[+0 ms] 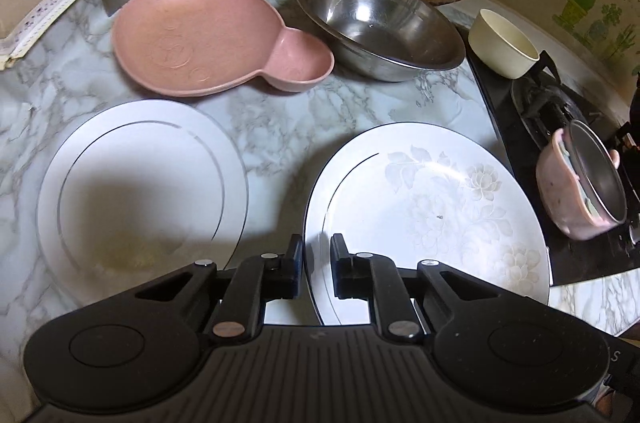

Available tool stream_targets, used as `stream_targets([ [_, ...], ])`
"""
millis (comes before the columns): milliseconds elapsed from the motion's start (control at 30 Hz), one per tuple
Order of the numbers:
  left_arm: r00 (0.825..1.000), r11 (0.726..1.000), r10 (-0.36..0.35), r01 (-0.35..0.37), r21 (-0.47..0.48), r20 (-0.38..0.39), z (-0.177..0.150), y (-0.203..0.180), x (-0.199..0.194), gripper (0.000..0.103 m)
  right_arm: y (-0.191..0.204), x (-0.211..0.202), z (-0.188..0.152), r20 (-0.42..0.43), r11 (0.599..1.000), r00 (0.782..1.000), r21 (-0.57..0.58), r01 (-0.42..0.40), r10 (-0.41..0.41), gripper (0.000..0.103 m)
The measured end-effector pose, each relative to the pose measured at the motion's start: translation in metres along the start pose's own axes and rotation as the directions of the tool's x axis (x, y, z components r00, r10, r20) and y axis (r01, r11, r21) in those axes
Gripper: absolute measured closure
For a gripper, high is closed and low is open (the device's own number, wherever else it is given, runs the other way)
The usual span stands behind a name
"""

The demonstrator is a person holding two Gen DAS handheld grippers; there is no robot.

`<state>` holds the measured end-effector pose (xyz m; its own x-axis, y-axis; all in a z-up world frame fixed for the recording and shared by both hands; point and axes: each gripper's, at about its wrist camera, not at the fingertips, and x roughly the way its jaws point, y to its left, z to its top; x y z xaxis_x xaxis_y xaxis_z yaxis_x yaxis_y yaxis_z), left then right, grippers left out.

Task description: Organize plates and bowls

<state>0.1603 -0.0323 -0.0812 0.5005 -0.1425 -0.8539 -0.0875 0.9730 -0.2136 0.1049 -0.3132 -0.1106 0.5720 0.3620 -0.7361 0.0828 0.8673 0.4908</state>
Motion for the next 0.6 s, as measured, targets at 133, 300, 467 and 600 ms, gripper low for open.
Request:
stream_targets([
  [133, 1.0, 1.0, 0.006, -0.006, 0.006, -0.001, -0.01, 0.004, -0.007, 0.09, 0.003, -0.005, -0.009, -0.007, 1.0, 1.0, -0.013, -0.003, 0.003, 0.093],
  [300, 1.0, 1.0, 0.004, -0.004, 0.012, 0.008, -0.013, 0.006, -0.008, 0.09, 0.003, -0.006, -0.014, -0.01, 1.0, 1.0, -0.026, 0.0, 0.0, 0.092],
  [467, 1.0, 1.0, -0.005, 0.005, -0.004, 0.001, -0.015, 0.014, -0.011, 0.09, 0.004, -0.01, -0.014, -0.002, 0.999, 1.0, -0.048, 0.019, -0.019, 0.092],
  [600, 1.0, 1.0, -0.015, 0.015, 0.009, 0.014, -0.019, 0.017, -0.022, 0.09, 0.012, -0.023, -0.012, 0.038, 0.991, 0.998, -0.116, 0.062, -0.058, 0.091],
])
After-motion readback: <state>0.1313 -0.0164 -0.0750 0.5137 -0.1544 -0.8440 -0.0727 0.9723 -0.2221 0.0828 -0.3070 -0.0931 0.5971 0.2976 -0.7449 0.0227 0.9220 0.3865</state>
